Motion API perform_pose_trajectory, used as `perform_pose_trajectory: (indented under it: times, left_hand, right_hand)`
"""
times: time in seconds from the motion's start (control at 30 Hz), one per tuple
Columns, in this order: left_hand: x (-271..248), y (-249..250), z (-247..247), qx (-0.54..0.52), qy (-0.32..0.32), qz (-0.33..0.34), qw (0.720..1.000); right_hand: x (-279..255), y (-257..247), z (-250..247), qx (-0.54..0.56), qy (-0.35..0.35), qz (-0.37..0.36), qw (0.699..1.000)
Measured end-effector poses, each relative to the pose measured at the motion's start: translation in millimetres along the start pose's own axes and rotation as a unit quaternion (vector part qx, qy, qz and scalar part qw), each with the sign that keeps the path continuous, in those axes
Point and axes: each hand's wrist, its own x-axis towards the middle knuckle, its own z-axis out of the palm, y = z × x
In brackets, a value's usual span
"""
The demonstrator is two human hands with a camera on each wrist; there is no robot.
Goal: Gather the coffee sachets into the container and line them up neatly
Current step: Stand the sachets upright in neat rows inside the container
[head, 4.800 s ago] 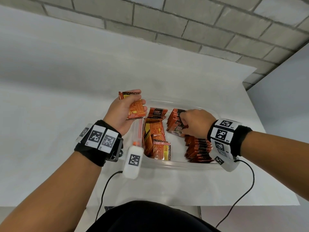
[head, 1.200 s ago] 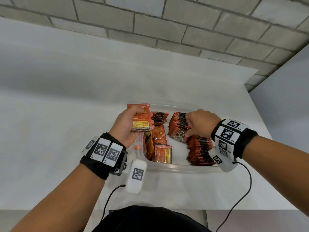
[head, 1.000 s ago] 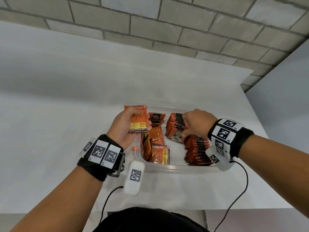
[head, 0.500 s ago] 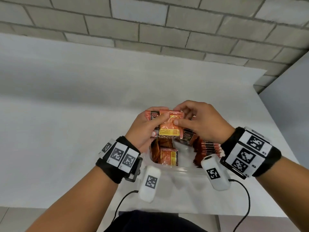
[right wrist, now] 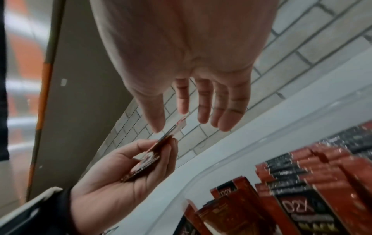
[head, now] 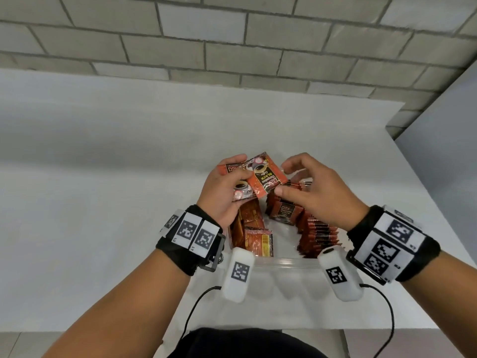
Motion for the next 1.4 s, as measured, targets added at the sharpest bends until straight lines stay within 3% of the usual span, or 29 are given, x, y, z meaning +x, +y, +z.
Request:
perform_pose_trajectory:
  times: [0.1, 0.3, 0.57, 0.63, 0.73, 0.9, 1.13, 1.4]
  left_hand:
    - [0, 0, 1, 0.014, -0.015, 0.003, 1.000]
    - [-2, -3, 2, 0.036, -0.061, -0.026, 0.997]
    - [-1, -5, -7, 0.058, -0.062, 0.012, 0.996]
    - [1, -2, -14, 0.041, -0.034, 0.011, 0.999]
    - [5, 1, -26, 0.014, 0.002, 0.000, 1.000]
    - [6, -4, -34, 0.013, 0.009, -0.013, 1.000]
    - [7, -7, -40, -0.022, 0.003, -0.015, 1.000]
    - [10, -7, -41, -0.029, -0.003, -0.016, 0.999]
  right_hand:
    - [0, -1, 7, 0.087, -0.008, 0.065, 0.994]
    - [12, -7, 3, 0.119, 0.039, 0.041, 0.991]
    - [9, -2, -6, 0.227, -0.034, 0.133, 0.964]
    - [11, 5, -16, 0.168, -0.026, 0.128, 0.977]
    - [13, 21, -23, -0.046, -0.053, 0.107, 0.992]
    - [16, 36, -3, -0.251, -0.172, 0.084, 0.949]
    - [24, 32, 13, -0.396, -0.203, 0.068, 0.893]
    - [33, 31, 20, -0.461, -0.220, 0.055, 0.858]
